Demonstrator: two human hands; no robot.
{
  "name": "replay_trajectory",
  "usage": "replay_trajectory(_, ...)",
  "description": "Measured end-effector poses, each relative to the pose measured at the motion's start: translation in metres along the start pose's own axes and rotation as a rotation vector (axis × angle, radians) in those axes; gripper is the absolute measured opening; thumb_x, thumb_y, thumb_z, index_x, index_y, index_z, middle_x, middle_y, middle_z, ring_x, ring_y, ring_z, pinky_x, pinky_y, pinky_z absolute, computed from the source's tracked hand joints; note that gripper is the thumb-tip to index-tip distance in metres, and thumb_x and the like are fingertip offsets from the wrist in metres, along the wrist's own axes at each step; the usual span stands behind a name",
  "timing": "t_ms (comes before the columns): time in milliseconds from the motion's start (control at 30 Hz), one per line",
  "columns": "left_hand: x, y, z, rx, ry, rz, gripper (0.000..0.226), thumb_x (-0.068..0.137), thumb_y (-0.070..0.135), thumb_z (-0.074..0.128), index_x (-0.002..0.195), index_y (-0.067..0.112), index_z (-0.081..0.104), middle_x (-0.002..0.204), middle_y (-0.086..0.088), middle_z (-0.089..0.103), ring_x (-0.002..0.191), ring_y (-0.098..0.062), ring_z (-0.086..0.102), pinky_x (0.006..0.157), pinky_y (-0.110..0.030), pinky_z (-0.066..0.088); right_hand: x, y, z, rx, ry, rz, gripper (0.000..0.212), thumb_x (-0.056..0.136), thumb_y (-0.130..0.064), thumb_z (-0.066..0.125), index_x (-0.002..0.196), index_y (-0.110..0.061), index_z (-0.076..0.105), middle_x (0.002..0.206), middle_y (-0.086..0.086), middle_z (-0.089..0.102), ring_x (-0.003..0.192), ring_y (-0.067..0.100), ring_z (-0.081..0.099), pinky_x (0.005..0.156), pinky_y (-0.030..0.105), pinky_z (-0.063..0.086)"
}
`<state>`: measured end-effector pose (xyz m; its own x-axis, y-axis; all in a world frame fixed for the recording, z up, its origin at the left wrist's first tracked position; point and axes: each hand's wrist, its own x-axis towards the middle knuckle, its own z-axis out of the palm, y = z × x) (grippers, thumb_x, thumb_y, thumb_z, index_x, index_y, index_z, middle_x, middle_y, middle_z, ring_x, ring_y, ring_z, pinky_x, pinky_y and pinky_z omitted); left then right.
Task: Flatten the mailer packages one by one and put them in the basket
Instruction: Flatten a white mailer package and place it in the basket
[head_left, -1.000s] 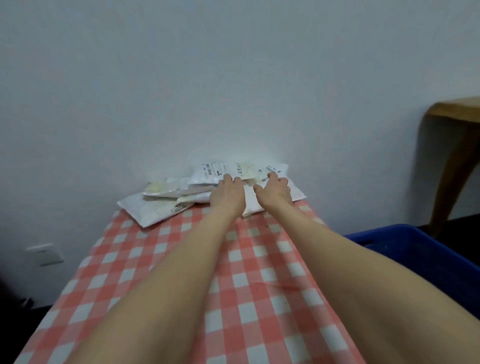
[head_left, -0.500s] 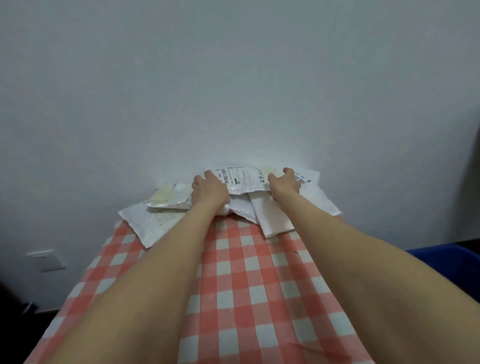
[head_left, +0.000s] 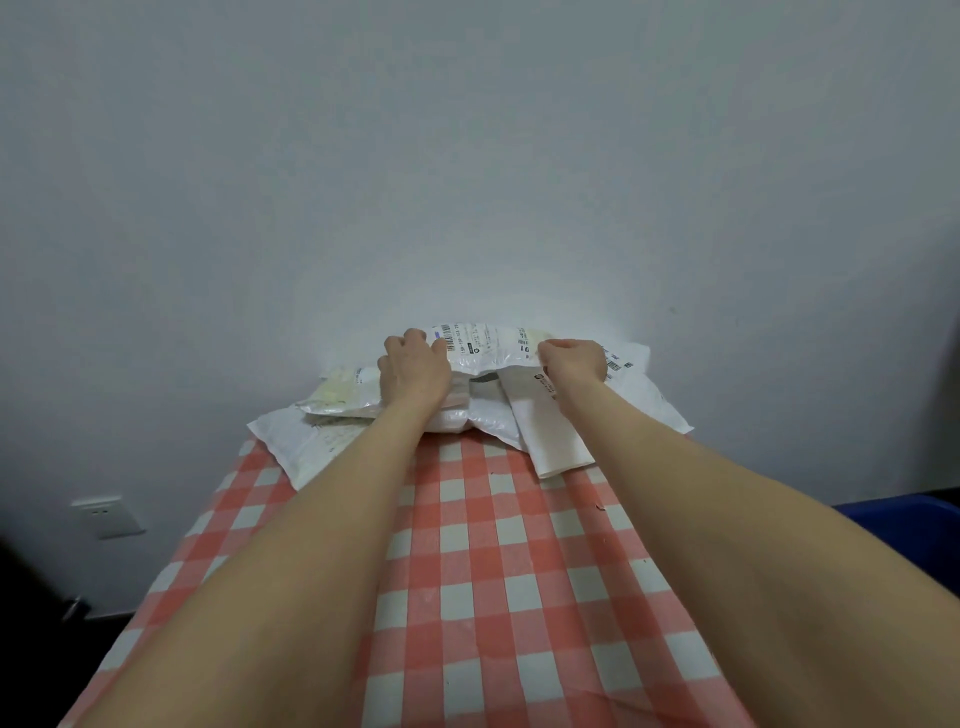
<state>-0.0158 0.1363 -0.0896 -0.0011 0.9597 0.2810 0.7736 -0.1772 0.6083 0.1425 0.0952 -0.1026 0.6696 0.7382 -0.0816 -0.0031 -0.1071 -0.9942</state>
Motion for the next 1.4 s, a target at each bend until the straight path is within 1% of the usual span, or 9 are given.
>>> replay_trajectory(267,-0.040,0.019,-0.023,-0.105,-0.007,-0.148,0.055,0.098,0.044,0.036,0.142,0.012,0.029,0.140,-0.017,0.034,0.122,-0.036,0.045,0.095,-0.042,0.039,-0.033,-0.005,-0.050,0.100,-0.019,0.016,0.050,0.087,0.000,0.050,0.134,-0.015,0.045,0.118,0.008,0.055,0.092,0.022,0.053,0.071,0.027,0.044)
replay_trajectory(433,-0.075,0.021,-0.024,-0.146,-0.119,-0.221,0.065,0.094,0.047,0.044,0.139,0.003,0.028,0.136,-0.018,0.048,0.124,-0.037,0.046,0.099,-0.041,0.039,-0.063,0.005,-0.085,-0.088,-0.046,0.073,0.017,0.082,0.004,0.048,0.080,-0.013,0.049,0.073,0.005,0.050,0.057,0.020,0.043,0.041,0.016,0.035)
replay_trajectory(567,-0.117,0.011,-0.020,-0.098,-0.216,-0.148,0.066,0.091,0.047,0.052,0.134,-0.002,0.039,0.132,-0.018,0.053,0.118,-0.035,0.052,0.095,-0.038,0.045,-0.095,0.024,-0.118,-0.353,-0.110,0.079,0.020,0.078,-0.002,0.057,0.069,-0.014,0.043,0.083,0.006,0.048,0.077,0.022,0.042,0.071,0.026,0.041)
replay_trajectory(733,-0.157,-0.002,-0.017,-0.053,-0.330,-0.074,0.049,0.093,0.037,0.053,0.128,0.003,0.051,0.127,-0.014,0.059,0.113,-0.033,0.057,0.092,-0.038,0.048,-0.126,0.051,-0.146,-0.633,-0.151,0.096,0.029,0.059,-0.007,0.059,0.087,-0.010,0.055,0.083,0.009,0.055,0.077,0.026,0.056,0.066,0.030,0.049)
replay_trajectory(833,-0.175,-0.010,-0.013,0.053,-0.443,-0.061,0.039,0.093,0.030,0.054,0.125,0.007,0.055,0.124,-0.011,0.061,0.109,-0.030,0.059,0.089,-0.036,0.050,-0.150,0.055,-0.155,-0.788,-0.205,0.074,0.021,0.079,-0.001,0.059,0.094,-0.007,0.046,0.079,0.008,0.048,0.069,0.024,0.050,0.052,0.026,0.039)
replay_trajectory(900,-0.184,-0.013,-0.014,0.151,-0.475,-0.058,0.037,0.093,0.027,0.054,0.123,0.006,0.054,0.121,-0.012,0.061,0.106,-0.029,0.060,0.083,-0.033,0.050,-0.156,0.057,-0.157,-0.855,-0.166,0.069,0.018,0.084,-0.005,0.061,0.094,-0.007,0.046,0.086,0.008,0.050,0.079,0.024,0.052,0.057,0.027,0.042)
replay_trajectory(1033,-0.190,-0.009,-0.022,0.252,-0.339,0.062,0.039,0.088,0.021,0.056,0.125,0.011,0.049,0.127,-0.010,0.053,0.109,-0.027,0.055,0.080,-0.035,0.047,-0.157,0.057,-0.154,-1.020,-0.071,-0.096,0.060,0.080,-0.022,0.069,0.133,-0.013,0.043,0.136,0.013,0.041,0.123,0.032,0.042,0.091,0.037,0.044)
replay_trajectory(1200,-0.197,-0.002,-0.024,0.309,-0.335,0.448,0.036,0.083,0.023,0.063,0.117,0.022,0.056,0.126,-0.006,0.044,0.114,-0.024,0.050,0.093,-0.036,0.045,-0.165,0.053,-0.147,-1.154,-0.229,-0.411,0.046,0.080,-0.032,0.068,0.124,-0.027,0.055,0.129,0.003,0.042,0.121,0.024,0.041,0.094,0.032,0.039)
replay_trajectory(1400,-0.201,-0.007,-0.011,0.475,-0.304,0.557,0.050,0.074,0.040,0.068,0.120,0.029,0.051,0.123,-0.001,0.041,0.114,-0.021,0.045,0.090,-0.034,0.045,-0.163,0.068,-0.145,-1.199,-0.311,-0.472,0.057,0.075,-0.037,0.073,0.126,-0.029,0.050,0.133,0.002,0.038,0.125,0.022,0.036,0.101,0.035,0.038)
